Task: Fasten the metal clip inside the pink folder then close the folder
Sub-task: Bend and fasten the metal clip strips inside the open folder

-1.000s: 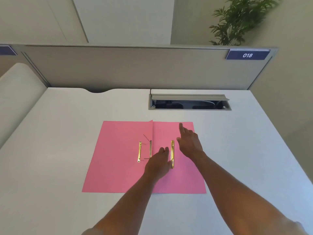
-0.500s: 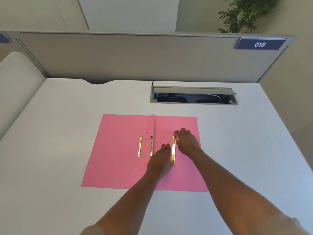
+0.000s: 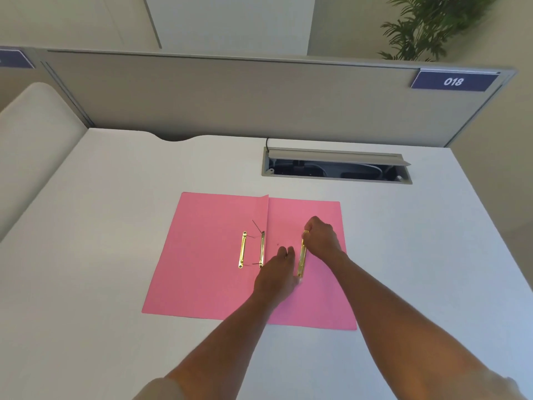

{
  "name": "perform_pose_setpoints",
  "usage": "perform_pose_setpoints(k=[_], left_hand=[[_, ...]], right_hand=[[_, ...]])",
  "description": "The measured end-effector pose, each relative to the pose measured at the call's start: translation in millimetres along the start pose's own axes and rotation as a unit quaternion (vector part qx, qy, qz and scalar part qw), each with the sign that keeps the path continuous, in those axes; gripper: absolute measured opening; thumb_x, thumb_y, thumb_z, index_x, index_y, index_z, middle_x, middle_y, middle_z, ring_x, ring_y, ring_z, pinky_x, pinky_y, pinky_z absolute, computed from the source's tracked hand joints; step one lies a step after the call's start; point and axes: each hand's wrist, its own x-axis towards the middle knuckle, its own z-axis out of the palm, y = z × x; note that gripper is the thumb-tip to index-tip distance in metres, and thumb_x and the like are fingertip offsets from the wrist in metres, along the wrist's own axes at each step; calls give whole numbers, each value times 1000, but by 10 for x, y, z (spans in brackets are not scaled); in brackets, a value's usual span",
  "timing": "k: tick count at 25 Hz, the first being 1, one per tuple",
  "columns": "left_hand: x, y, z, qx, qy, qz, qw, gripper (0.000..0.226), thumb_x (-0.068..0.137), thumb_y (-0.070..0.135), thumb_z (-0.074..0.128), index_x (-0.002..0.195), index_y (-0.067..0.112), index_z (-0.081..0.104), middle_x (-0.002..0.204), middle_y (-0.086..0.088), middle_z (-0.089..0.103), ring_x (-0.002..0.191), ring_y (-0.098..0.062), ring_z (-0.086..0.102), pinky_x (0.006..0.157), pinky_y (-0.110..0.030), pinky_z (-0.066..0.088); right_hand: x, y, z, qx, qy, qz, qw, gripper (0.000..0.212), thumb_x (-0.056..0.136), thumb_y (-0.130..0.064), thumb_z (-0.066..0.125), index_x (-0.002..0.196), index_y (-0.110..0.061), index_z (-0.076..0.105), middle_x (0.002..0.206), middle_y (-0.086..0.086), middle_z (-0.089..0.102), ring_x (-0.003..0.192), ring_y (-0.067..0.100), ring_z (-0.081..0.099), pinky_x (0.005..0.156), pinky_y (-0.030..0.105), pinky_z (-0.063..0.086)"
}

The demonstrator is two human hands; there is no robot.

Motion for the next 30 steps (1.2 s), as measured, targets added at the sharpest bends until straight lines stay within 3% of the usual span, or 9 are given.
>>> perform_pose_setpoints(k=[3, 7, 11, 15, 18, 21, 24, 26, 30], left_hand=[[-2, 37, -21, -26, 6, -1, 1000, 66, 88, 27, 67, 143, 6, 36, 121, -14, 54, 96, -38, 66, 71, -43, 55], [8, 29, -88, -58, 70, -1, 996, 27, 99, 21, 48, 123, 9, 49, 98, -12, 61, 85, -36, 65, 62, -40, 47], [149, 6, -321, -92, 134, -69, 984, 24, 102, 27, 43, 111, 12, 60, 92, -10, 66, 83, -30, 63, 68, -42, 50], [237, -168, -579, -308, 158, -117, 931, 21, 96, 26, 57, 94, 10, 70, 67, -1, 67, 53, -14, 60, 51, -27, 45], [257, -390, -676, -332, 184, -128, 916, 21, 92, 23, 65, 106, 11, 76, 83, -5, 75, 60, -13, 59, 58, -22, 43], [259, -628, -673, -397, 200, -174, 879, 17, 92, 21, 66, 100, 11, 78, 80, -5, 74, 67, -17, 60, 67, -25, 47], [237, -865, -596, -476, 183, -231, 829, 15, 91, 19, 67, 96, 11, 78, 72, 0, 68, 67, -18, 59, 71, -33, 50], [216, -985, -518, -479, 168, -245, 826, 13, 91, 19, 67, 93, 12, 78, 72, 0, 67, 68, -19, 58, 71, -32, 49], [180, -1118, -409, -486, 151, -260, 820, 12, 91, 22, 68, 93, 14, 77, 72, -1, 67, 67, -20, 57, 70, -33, 49]], right_hand=[[43, -48, -59, 90, 6, 43, 995, 4, 85, -8, 64, 88, -11, 63, 84, 3, 65, 81, 23, 67, 68, 32, 57], [63, -226, -112, 149, 19, 48, 987, 6, 81, -9, 71, 84, -12, 67, 85, 6, 71, 70, 23, 71, 69, 38, 62], [75, -520, -179, 178, 31, 47, 982, 4, 83, -9, 71, 84, -11, 68, 83, 5, 71, 62, 18, 68, 63, 32, 60], [35, -850, -179, 203, 33, 24, 978, 9, 81, -8, 71, 78, -16, 67, 82, 1, 70, 70, 16, 67, 62, 28, 57], [7, -1022, -140, 230, 28, 16, 973, 8, 81, -6, 71, 80, -12, 67, 78, 2, 69, 61, 15, 67, 52, 24, 55], [-5, -1124, -36, 252, 15, 11, 967, 5, 85, -7, 69, 85, -9, 66, 80, 8, 72, 53, 17, 68, 49, 24, 56], [-15, -1137, 119, 214, -3, 15, 977, 8, 90, -9, 62, 85, -15, 63, 91, 8, 72, 67, 19, 70, 64, 33, 60], [-17, -1084, 219, 174, -18, 6, 985, 7, 91, -10, 61, 92, -15, 66, 101, 6, 71, 84, 23, 69, 77, 39, 60], [-32, -1011, 348, 140, -41, -13, 989, 21, 91, -5, 60, 109, -9, 69, 112, 6, 69, 96, 19, 62, 77, 34, 57]])
